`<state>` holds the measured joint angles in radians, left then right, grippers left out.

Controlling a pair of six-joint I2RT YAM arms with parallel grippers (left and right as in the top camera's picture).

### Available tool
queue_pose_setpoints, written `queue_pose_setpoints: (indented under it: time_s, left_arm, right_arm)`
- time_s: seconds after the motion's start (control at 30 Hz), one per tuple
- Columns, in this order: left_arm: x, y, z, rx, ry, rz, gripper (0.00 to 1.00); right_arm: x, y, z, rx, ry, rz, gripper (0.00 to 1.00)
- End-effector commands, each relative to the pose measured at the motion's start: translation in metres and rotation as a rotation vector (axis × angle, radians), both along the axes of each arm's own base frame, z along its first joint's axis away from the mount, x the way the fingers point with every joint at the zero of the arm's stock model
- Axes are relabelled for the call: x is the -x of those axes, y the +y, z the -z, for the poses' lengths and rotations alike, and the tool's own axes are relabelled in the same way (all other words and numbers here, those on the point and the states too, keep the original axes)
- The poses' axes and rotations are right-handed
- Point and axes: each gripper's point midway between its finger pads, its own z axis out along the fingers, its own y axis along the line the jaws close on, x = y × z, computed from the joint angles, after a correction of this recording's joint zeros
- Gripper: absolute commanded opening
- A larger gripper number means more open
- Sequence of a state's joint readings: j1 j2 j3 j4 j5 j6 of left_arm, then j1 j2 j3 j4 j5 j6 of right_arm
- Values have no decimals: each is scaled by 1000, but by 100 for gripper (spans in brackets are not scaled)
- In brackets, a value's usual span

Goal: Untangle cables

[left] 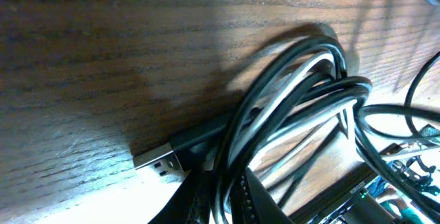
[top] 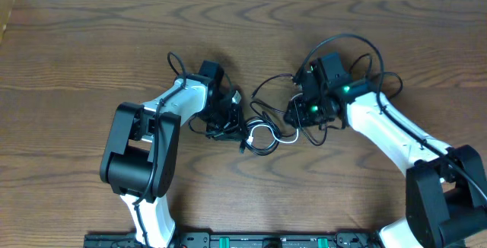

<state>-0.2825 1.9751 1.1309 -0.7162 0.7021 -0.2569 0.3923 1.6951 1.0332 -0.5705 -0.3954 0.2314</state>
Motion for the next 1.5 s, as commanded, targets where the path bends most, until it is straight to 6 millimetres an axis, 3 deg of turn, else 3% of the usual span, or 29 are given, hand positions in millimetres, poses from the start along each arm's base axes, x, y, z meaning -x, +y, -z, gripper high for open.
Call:
queue_pose_setpoints:
  time_s: [0.0,0.03,0.1,0.23,0.43,0.6,0.97,1.27,1.47]
  left_arm:
    - [8,1,7,-1,23,16,15]
    - [8,1,7,-1,23,16,15]
    - [8,1,7,-1,23,16,15]
    - [8,1,7,-1,23,16,15]
    - [8,1,7,-1,23,16,16]
    - [8,1,7,-1,23,16,15]
    - [7,6,11,-41,12,20,16]
    - [7,6,12,-44,10,22,16]
    - [6,11,15,-75,5,21,16]
  right_arm:
    - [15,-5,24,4,56,53,29]
    - [17,-6,28,4,61,57,23]
    - [21,-7,31,8,72,59,1]
    - [21,3,18,-66,87,50,1]
    - [2,32,-48,-297,24,-14,1]
    - [-9,37,-96,-359,-84,-33,1]
    - [-3,29,-152,-414,-230,-44,1]
    - [9,19,-244,-643,-461,-158,1]
    - [12,-6,-284,-660,-627,-143,1]
